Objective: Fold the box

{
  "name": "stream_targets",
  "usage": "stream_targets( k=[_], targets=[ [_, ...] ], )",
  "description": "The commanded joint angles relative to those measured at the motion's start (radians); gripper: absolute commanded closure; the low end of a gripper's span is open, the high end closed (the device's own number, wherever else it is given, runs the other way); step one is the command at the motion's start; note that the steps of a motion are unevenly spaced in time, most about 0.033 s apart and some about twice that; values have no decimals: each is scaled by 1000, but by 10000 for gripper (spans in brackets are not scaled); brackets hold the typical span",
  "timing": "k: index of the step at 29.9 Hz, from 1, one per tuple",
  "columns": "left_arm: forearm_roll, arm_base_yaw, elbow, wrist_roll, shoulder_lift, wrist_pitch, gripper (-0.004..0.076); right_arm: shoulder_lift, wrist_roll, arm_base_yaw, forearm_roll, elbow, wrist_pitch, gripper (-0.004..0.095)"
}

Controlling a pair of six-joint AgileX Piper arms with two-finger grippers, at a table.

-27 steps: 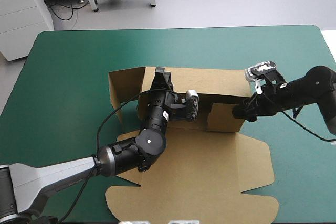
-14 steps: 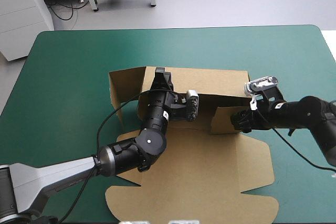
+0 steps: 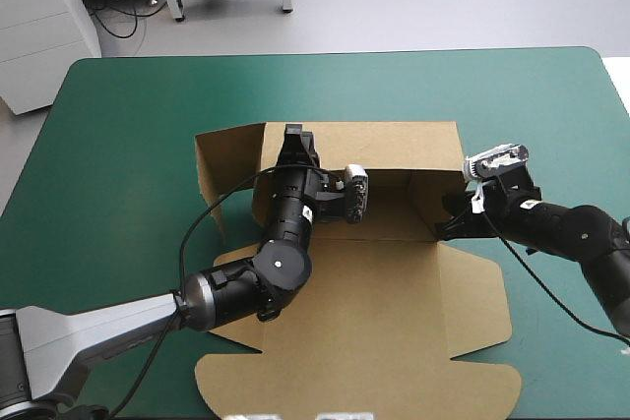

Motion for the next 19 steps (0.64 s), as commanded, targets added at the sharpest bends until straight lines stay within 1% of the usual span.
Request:
stream_targets(
  k=[1,4,7,11,14,19],
  targets=[
    [97,-10,-27,-14,-42,2,756,-24,-47,4,87,-30,-72,927],
    [97,-10,-27,-14,-42,2,756,-24,-67,4,132,-30,-103,929],
    [97,-10,-27,-14,-42,-8,756,-24,-92,4,162,-30,-107,930],
    [97,-10,-27,-19,-42,-19,756,-24,-92,4,162,-30,-107,929],
    [105,-10,-27,-55,-42,-21,756,-24,-97,4,162,-30,-109,930],
    [116,-10,-27,-51,-42,-33,749,4,-97,4,157,-30,-109,930]
  ],
)
